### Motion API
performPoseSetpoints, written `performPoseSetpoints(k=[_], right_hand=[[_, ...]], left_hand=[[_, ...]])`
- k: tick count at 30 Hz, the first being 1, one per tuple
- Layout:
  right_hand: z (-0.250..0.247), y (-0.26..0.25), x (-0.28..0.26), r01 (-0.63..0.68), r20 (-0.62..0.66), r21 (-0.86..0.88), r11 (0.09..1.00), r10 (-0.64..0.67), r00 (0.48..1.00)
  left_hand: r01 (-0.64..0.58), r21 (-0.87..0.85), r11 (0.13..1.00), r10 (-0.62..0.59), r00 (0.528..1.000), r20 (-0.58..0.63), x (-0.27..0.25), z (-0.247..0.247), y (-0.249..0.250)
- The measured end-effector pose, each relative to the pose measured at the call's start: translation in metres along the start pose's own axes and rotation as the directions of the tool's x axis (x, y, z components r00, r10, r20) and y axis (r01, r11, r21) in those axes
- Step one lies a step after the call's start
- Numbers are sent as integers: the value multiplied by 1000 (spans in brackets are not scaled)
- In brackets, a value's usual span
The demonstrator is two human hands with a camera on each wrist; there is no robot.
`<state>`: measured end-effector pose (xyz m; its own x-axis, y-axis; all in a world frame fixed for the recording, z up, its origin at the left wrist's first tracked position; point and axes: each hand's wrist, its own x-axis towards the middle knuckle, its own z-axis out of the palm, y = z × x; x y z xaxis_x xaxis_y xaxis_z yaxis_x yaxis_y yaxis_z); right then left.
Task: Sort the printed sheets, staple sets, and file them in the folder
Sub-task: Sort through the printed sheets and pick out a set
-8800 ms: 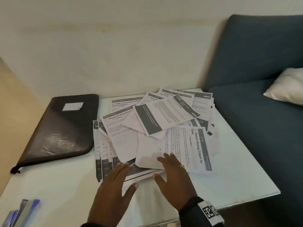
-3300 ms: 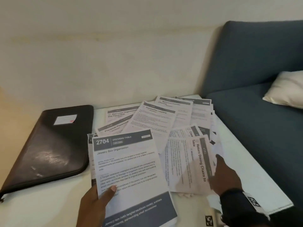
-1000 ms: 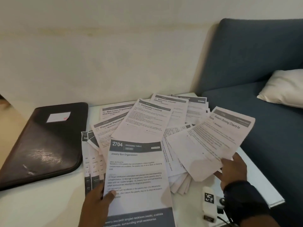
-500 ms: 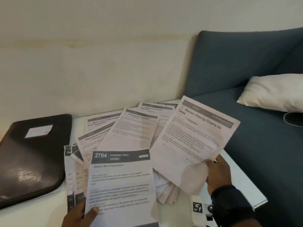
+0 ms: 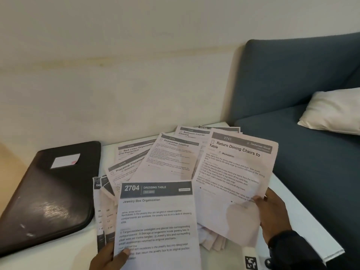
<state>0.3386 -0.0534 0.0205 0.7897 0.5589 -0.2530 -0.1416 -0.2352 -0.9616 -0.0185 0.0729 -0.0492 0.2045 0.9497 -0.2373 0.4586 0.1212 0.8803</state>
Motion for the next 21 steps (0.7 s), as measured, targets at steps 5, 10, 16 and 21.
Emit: performPoseSetpoints(k=[5, 10, 16, 21], right_hand=[[17, -5, -15, 20, 191, -29, 999, -14, 981], [38, -3, -30, 38, 304, 30, 999, -45, 952], [73, 18, -53, 118, 480, -10, 993, -99, 872], [87, 31, -69, 33, 584, -17, 999, -17, 812]], left_hand=[[130, -160, 979, -132, 991, -6, -9, -9, 26], [120, -192, 974, -120, 993, 12, -16, -13, 41], [103, -106, 989, -102, 995, 11, -17, -11, 44], [132, -32, 991, -131, 991, 35, -14, -7, 37]])
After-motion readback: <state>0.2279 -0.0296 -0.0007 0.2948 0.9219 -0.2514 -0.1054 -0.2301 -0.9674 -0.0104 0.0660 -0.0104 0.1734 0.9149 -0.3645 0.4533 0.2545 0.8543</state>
